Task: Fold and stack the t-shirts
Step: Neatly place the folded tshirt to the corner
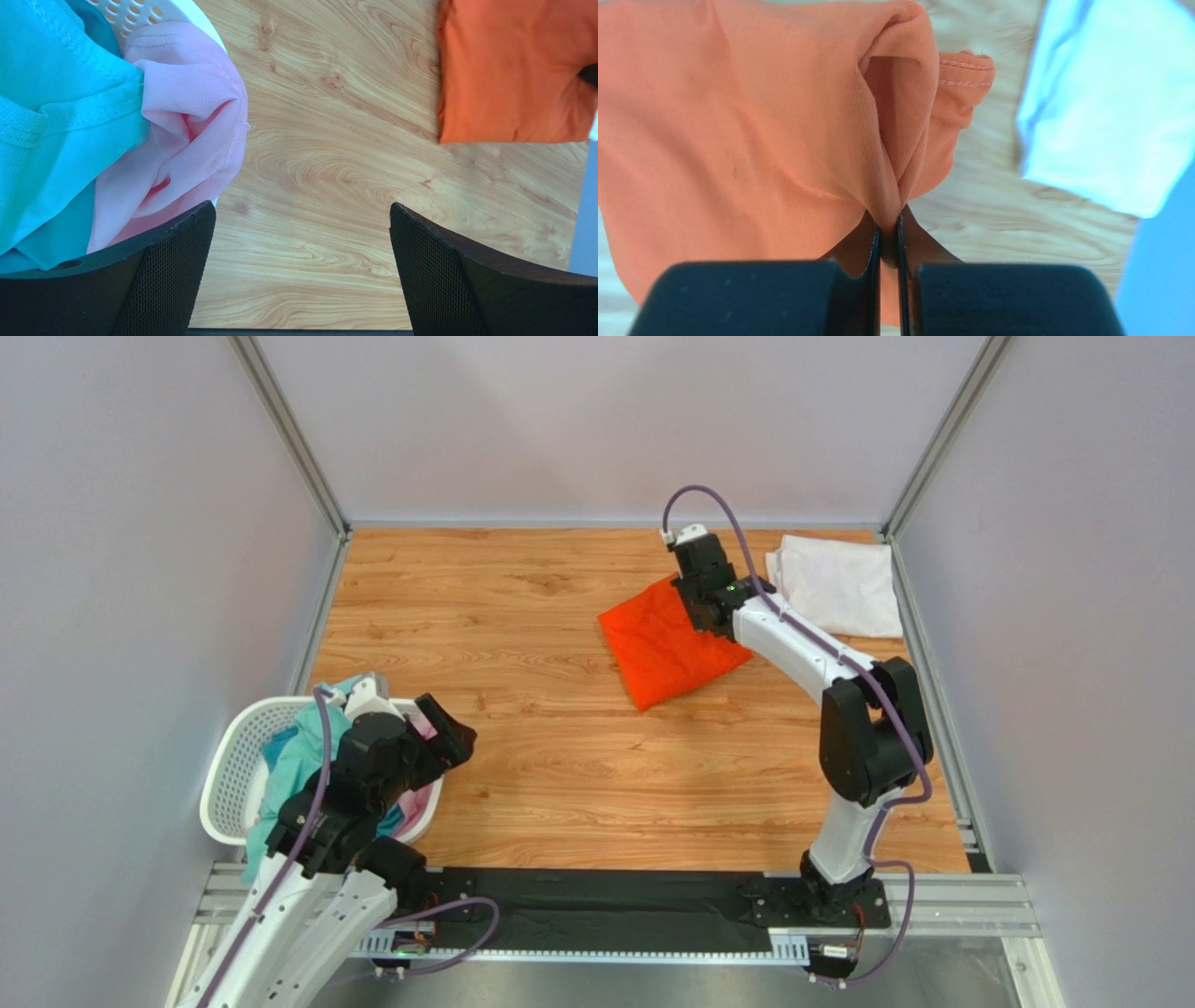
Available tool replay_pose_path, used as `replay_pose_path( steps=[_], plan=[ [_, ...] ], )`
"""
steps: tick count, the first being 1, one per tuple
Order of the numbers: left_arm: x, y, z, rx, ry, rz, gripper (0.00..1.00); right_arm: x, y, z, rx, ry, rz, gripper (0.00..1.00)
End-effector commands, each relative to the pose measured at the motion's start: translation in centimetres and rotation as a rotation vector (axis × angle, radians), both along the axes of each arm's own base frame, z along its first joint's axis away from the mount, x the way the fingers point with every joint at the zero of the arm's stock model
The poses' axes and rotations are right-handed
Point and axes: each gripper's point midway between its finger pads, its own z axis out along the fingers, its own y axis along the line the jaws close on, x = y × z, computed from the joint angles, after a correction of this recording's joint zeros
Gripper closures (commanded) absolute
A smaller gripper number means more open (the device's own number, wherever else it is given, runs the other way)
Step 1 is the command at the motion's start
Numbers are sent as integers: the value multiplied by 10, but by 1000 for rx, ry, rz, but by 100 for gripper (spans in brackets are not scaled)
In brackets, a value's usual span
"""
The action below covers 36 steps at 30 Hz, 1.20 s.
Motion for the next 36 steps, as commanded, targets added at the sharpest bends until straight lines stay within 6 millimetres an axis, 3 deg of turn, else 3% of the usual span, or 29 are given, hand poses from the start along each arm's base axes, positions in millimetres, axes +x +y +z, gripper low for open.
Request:
replay_pose_path(
  steps=[1,3,4,6,7,9,10,11,12,14,23,36],
  plan=[
    [0,3,0,7,6,18,0,34,-48,27,-163,-47,0,100],
    [0,4,-1,9,10,25,0,46,-60,35,-153,-62,-21,100],
    [0,4,-2,11,12,26,0,52,-75,37,-144,-66,-51,100],
    [0,5,-3,17,18,28,0,66,-83,42,-125,-82,-57,100],
    [0,5,-2,21,18,30,0,73,-97,37,-146,-70,-71,100],
    [2,7,-2,28,20,39,0,87,-113,43,-171,-89,-95,100],
    [2,7,-2,31,22,39,0,97,-124,56,-180,-115,-116,100],
    [2,7,-3,38,28,40,0,103,-131,51,-204,-102,-119,100],
    [3,9,-4,45,32,48,0,109,-142,61,-221,-120,-143,100],
    [3,11,-7,58,45,55,0,114,-152,59,-249,-112,-158,100],
    [5,13,-13,90,74,62,0,112,-176,87,-270,-154,-222,100],
    [6,13,-19,110,100,64,0,99,-188,130,-240,-179,-266,100]
  ],
)
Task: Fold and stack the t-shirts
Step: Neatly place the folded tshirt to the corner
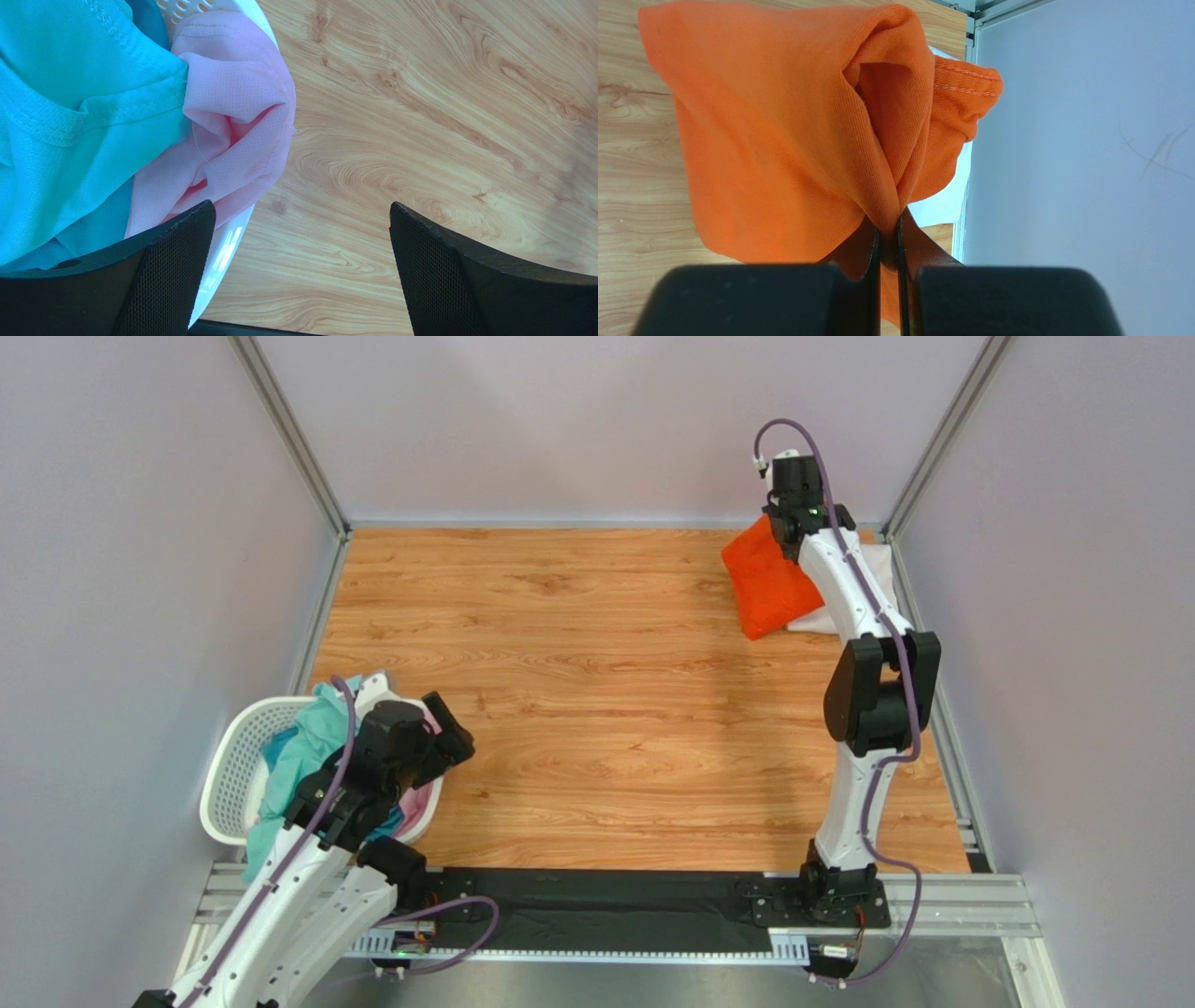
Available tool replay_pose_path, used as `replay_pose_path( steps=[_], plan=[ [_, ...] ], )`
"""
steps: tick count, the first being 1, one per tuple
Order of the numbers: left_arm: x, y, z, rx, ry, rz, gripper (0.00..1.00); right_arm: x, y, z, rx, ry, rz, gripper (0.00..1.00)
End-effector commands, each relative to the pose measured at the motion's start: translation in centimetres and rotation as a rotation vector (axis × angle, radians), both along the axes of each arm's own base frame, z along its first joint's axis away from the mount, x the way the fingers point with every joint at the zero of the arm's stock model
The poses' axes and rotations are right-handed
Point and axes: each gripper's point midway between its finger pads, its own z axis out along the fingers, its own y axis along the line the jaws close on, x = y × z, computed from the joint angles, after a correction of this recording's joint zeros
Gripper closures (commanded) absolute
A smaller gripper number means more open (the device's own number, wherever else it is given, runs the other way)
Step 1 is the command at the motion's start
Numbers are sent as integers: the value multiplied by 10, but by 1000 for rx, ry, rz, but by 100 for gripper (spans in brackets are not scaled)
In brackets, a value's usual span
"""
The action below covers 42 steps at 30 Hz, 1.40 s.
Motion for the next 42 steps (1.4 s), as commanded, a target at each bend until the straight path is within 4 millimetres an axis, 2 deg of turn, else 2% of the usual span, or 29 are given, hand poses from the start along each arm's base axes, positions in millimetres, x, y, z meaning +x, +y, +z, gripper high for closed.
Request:
replay_pose_path(
  steps=[1,14,22,27,28,29,30,37,42],
  plan=[
    [3,1,5,9,-11,3,0,-4,-10,59,4,-123,-38,100],
    [4,0,2,27,12,-2,0,-7,-12,93,95,-152,-25,100],
    [5,3,-1,50,28,7,0,-7,-28,72,70,-91,-51,100],
    [5,4,-2,54,36,10,0,0,-51,58,45,-70,-112,100],
    [5,5,-2,59,37,13,0,3,-52,59,40,-77,-117,100],
    [5,6,-2,61,36,17,0,7,-51,50,40,-60,-113,100],
    [5,6,-3,67,41,20,0,6,-66,46,40,-51,-137,100],
    [3,14,-3,98,59,55,0,20,-93,13,29,-25,-182,100],
    [2,16,-4,103,66,64,0,26,-122,-4,10,-31,-243,100]
  ],
)
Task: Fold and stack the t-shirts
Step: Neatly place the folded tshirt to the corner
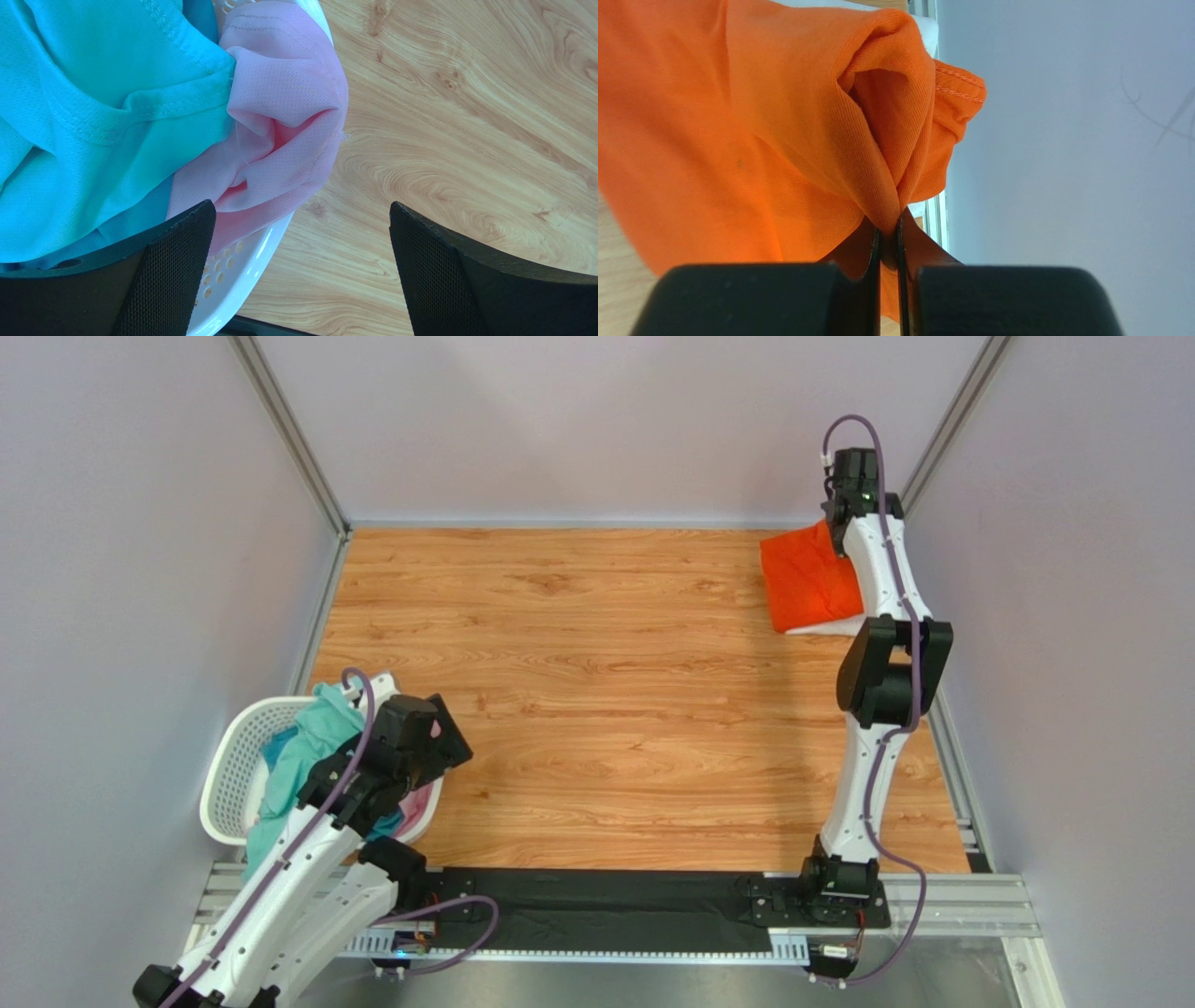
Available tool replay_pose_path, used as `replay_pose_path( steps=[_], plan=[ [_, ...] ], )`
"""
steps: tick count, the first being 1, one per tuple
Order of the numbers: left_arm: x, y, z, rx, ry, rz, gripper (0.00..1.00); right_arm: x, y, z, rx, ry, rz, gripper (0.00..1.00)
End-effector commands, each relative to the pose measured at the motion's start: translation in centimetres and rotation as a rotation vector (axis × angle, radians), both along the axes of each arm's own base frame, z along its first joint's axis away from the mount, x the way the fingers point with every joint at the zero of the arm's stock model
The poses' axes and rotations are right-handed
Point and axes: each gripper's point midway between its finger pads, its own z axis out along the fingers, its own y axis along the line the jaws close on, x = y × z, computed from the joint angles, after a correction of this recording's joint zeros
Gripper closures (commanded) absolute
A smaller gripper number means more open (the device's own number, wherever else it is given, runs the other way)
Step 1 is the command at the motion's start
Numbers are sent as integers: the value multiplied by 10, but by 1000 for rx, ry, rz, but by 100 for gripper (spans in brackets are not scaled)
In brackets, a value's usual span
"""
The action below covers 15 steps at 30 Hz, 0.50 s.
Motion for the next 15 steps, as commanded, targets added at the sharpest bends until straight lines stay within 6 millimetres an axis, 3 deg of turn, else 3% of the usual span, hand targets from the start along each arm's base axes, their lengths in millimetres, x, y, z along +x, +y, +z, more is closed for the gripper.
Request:
replay_pose_path(
  steps=[1,9,15],
  plan=[
    [4,2,16,3,-36,18,0,18,-24,20,-53,-102,-46,100],
    [5,4,15,9,-36,29,0,35,-53,-11,-83,-127,-124,99],
    [5,4,16,11,-37,27,0,44,-71,-34,-82,-140,-175,91]
  ],
)
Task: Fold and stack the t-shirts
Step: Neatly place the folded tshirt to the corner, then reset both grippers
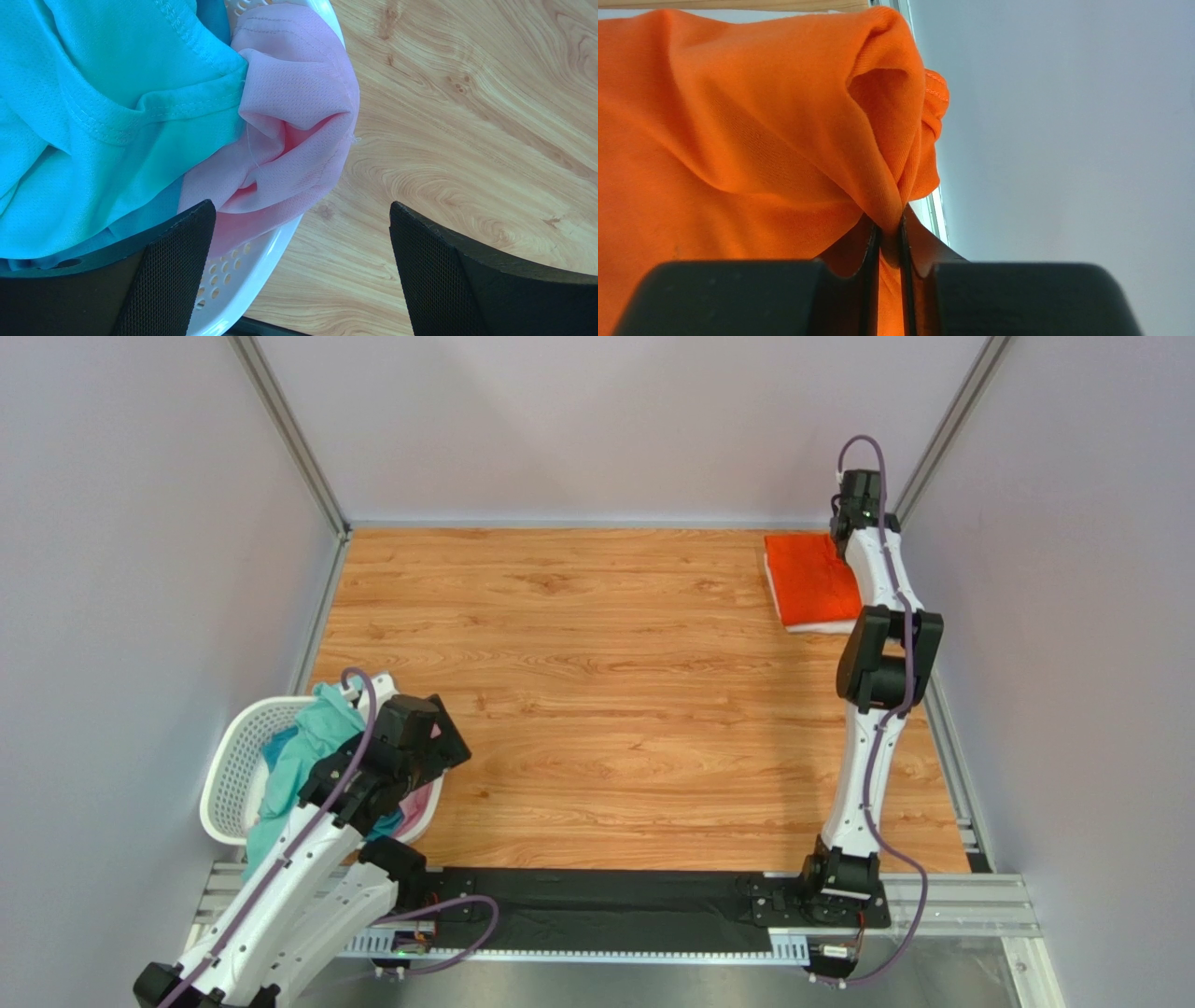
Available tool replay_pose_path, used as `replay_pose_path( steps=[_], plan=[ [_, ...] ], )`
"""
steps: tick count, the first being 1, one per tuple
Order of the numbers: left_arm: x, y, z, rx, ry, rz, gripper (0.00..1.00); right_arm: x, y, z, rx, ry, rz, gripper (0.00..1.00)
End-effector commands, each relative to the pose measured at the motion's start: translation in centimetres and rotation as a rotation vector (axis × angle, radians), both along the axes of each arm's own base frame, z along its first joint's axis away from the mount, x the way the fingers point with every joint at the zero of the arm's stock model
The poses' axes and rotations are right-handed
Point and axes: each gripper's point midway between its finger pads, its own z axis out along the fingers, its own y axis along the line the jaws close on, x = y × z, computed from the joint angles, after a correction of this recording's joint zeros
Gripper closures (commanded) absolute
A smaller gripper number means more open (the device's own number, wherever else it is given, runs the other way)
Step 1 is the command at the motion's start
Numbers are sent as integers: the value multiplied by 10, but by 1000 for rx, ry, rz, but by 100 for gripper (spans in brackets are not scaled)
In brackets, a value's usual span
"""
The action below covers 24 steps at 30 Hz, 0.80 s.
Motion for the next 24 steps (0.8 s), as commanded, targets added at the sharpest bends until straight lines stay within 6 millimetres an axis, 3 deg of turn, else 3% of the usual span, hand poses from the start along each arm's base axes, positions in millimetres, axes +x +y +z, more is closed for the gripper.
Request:
replay_pose_path(
  steps=[1,2,5,6,8,12,13,15,16,22,24],
  plan=[
    [6,-1,18,-10,-46,12,0,18,-22,19,-46,-122,-69,89],
    [7,-1,18,-11,-50,14,0,18,-27,17,-49,-127,-85,86],
    [7,0,20,-11,-52,13,0,14,-35,12,-67,-132,-141,43],
    [6,0,20,-9,-49,12,0,14,-34,13,-62,-137,-146,20],
    [6,-2,22,-17,-54,6,0,16,-25,15,1,-164,-122,0],
    [7,-2,26,-24,-66,0,0,19,3,40,135,-250,-79,0],
    [7,-3,26,-27,-69,1,0,17,10,60,155,-288,-64,0],
    [6,-2,27,-29,-78,6,0,14,23,73,163,-306,-51,0],
    [6,-1,27,-29,-82,9,0,10,31,97,167,-349,-43,0],
    [4,-2,29,-53,-105,9,0,-28,61,160,243,-459,-41,0],
    [3,-4,31,-67,-115,-2,0,-39,79,182,333,-503,5,0]
  ],
)
